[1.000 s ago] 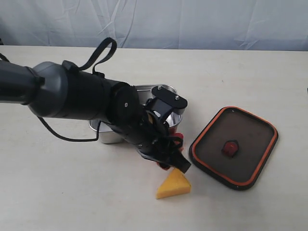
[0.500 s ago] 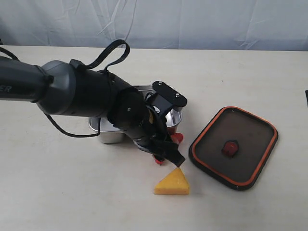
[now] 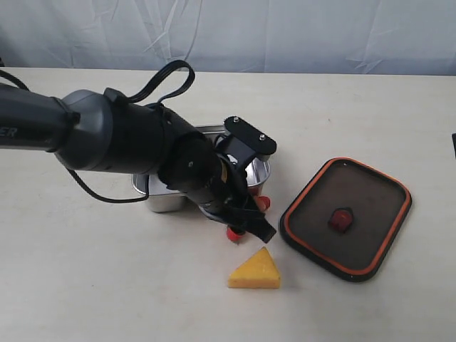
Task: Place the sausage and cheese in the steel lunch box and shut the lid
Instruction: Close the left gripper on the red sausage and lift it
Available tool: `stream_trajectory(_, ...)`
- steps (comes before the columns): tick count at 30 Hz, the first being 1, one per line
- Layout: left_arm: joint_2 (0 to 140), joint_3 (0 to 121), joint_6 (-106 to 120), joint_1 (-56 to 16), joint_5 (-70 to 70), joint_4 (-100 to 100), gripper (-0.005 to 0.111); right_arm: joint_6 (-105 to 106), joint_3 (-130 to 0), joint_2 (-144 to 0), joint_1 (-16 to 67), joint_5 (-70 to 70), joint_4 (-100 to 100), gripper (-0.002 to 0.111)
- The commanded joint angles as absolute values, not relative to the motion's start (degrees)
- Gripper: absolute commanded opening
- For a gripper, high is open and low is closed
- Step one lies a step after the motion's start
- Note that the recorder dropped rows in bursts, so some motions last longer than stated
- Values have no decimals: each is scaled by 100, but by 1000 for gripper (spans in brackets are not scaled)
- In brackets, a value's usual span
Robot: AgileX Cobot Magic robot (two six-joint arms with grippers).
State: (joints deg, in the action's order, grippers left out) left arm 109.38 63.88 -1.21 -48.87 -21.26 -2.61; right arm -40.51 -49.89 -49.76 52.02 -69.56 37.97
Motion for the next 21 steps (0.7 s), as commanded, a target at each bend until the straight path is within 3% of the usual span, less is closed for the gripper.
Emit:
stream_trajectory(1,10966,6413,-147,-4926,-2350,-349,55,-4046,-5008,-4941,5199,-6996,3805,0)
stream_trajectory(21,11118,6413,-145,-5051,-2268,-311,55,-4046,-5008,-4941,5199,-6996,3807,0)
